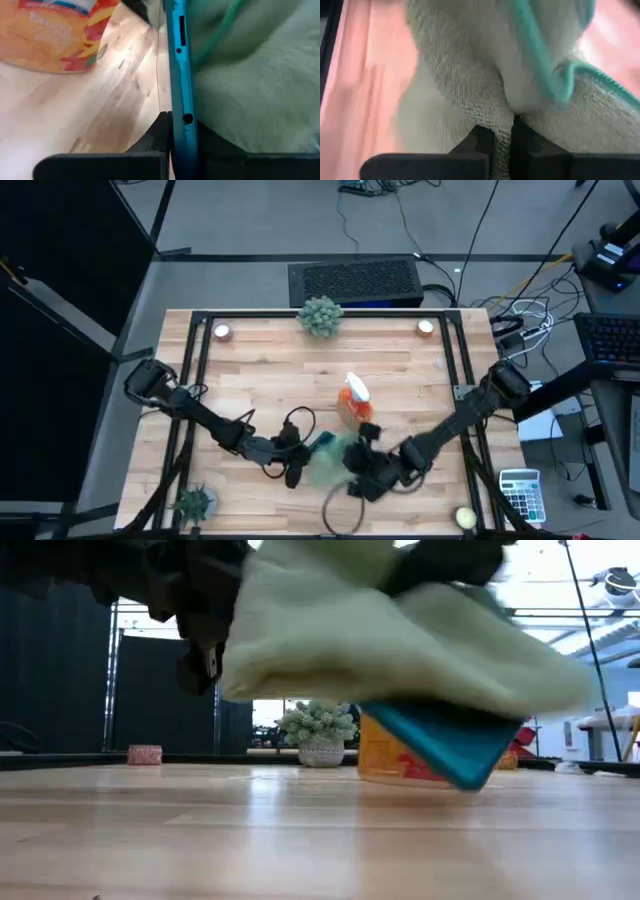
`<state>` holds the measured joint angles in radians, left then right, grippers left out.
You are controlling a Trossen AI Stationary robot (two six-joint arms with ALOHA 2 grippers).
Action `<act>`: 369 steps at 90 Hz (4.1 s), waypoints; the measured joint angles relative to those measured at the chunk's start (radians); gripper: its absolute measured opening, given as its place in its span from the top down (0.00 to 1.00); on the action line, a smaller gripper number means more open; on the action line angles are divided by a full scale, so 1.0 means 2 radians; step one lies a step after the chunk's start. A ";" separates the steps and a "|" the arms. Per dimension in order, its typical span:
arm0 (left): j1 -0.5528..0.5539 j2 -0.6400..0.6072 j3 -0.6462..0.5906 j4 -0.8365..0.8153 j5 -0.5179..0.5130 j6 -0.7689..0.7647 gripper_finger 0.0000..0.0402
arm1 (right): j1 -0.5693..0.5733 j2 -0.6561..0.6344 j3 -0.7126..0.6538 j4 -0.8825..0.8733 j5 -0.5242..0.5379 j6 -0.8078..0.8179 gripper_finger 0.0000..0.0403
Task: Apply microfiber cloth
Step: Wipe the back of the cellphone using the microfiber cloth
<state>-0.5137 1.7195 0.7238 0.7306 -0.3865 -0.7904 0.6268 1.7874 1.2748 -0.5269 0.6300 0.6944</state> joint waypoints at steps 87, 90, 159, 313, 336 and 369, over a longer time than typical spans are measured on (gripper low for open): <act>-0.003 -0.001 0.000 0.013 0.007 0.007 0.98 | -0.068 0.040 0.017 0.269 -0.008 -0.179 0.98; -0.004 0.000 0.000 0.012 0.008 0.007 0.98 | -0.069 0.044 0.017 0.275 -0.020 -0.181 0.98; -0.004 -0.003 0.000 0.015 -0.011 0.006 0.98 | -0.085 0.031 0.015 0.253 -0.053 -0.201 0.98; -0.095 -0.109 0.002 -0.416 -0.106 0.638 0.96 | 0.142 -0.003 0.014 -0.269 0.054 0.326 0.98; -0.094 -0.093 0.002 -0.420 -0.094 0.633 0.86 | 0.135 -0.003 0.013 -0.249 0.052 0.309 0.98; -0.093 -0.092 0.000 -0.426 -0.048 0.591 0.66 | 0.135 -0.003 0.013 -0.244 0.053 0.312 0.98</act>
<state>-0.6994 1.5360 0.7238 -0.1217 -0.4821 0.3916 0.8978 1.7821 1.3014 -1.0153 0.7361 1.3182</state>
